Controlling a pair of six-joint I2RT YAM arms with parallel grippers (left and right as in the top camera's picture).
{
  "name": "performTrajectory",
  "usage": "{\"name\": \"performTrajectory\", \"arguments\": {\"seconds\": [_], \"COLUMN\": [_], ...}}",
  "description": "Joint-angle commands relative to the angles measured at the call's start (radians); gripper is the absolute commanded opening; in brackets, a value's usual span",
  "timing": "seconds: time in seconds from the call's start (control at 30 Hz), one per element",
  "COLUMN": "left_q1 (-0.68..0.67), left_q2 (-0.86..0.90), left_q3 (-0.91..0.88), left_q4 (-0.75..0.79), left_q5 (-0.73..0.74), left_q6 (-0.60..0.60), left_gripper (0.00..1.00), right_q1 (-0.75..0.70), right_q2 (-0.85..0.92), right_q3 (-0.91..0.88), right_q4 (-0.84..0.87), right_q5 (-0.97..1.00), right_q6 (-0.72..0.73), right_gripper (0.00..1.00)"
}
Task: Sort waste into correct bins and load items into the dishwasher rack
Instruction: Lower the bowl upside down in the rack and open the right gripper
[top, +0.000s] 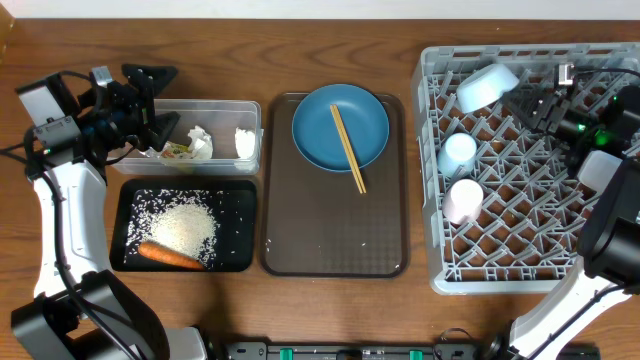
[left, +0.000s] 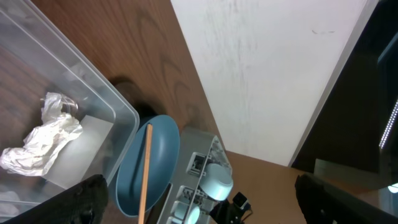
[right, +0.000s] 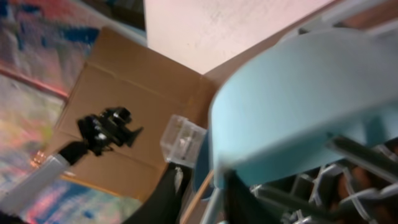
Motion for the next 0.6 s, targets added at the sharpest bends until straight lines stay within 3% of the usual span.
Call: {"name": "performTrajectory", "arguments": {"seconds": [0.0, 0.07, 0.4, 0.57], "left_q1": [0.003, 0.003, 0.003, 0.003], "left_q2": [0.001, 0.001, 0.001, 0.001], "left_q3": [-0.004, -0.004, -0.004, -0.004], "left_q4": [-0.002, -0.002, -0.002, -0.002], "left_q5": [0.013, 0.013, 0.013, 0.013], "left_q6": [0.002, 0.002, 0.002, 0.002], "left_gripper": [0.98, 0.98, 0.98, 0.98], "right_q1": [-0.028, -0.042, -0.087, -0.087], "right_q2": [0.014, 0.014, 0.011, -0.012], "right_q3": [-0.008, -0.010, -0.010, -0.010], "right_q4": [-0.003, -0.011, 0.000, 0.136], "right_q5": [-0.020, -0.020, -0.021, -0.020], "right_q6": [0.044, 0.064, 0.124, 0.228], "right_gripper": [0.44, 0.50, 0.50, 0.49]}}
